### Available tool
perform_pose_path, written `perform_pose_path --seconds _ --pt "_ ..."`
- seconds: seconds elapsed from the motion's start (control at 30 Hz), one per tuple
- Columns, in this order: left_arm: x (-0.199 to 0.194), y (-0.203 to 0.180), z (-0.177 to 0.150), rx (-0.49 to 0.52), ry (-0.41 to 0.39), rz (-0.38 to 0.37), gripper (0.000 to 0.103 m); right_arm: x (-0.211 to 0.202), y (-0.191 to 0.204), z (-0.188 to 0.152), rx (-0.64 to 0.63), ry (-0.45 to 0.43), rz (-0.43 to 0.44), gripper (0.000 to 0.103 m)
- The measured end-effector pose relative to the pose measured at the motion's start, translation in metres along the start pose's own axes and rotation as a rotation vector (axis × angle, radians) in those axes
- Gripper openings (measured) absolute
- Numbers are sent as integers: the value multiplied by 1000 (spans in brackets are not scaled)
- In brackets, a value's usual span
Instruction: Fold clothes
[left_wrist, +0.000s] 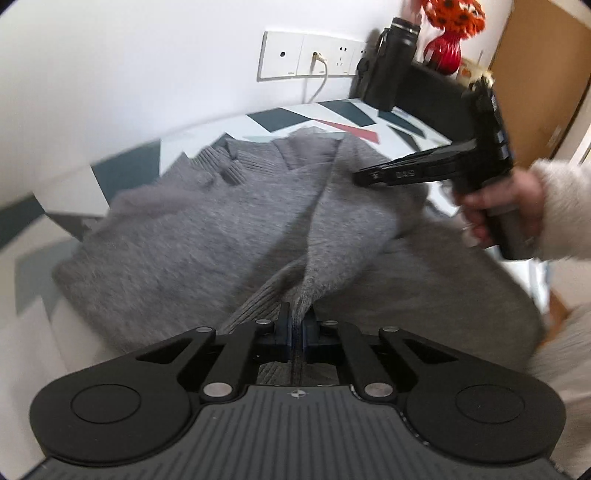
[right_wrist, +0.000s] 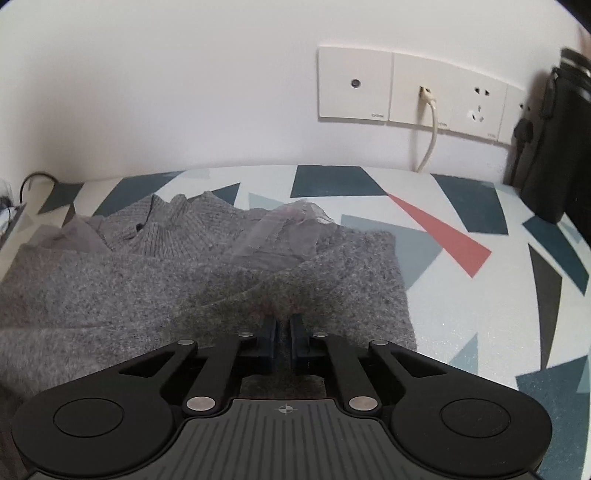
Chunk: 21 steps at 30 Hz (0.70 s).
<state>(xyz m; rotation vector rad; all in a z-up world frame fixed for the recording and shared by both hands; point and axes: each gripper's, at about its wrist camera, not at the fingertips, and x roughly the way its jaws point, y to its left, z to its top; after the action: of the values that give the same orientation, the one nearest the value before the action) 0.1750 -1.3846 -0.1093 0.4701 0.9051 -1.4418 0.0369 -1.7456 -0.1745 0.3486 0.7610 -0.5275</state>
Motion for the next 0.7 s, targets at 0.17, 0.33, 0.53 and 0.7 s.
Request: perform_pose_path --seconds 0.17,0.33,0.53,0.7 --pt "-11 30 20 -148 -30 -46 5 -16 -13 12 92 -90 0 2" --pt "28 71 43 -198 4 120 14 2 -11 27 132 -107 -45 2" --pt "40 101 37 -383 -9 152 39 26 -11 28 104 -66 -140 9" --pt "36 104 20 -528 -29 111 42 1 -9 16 29 -107 -142 24"
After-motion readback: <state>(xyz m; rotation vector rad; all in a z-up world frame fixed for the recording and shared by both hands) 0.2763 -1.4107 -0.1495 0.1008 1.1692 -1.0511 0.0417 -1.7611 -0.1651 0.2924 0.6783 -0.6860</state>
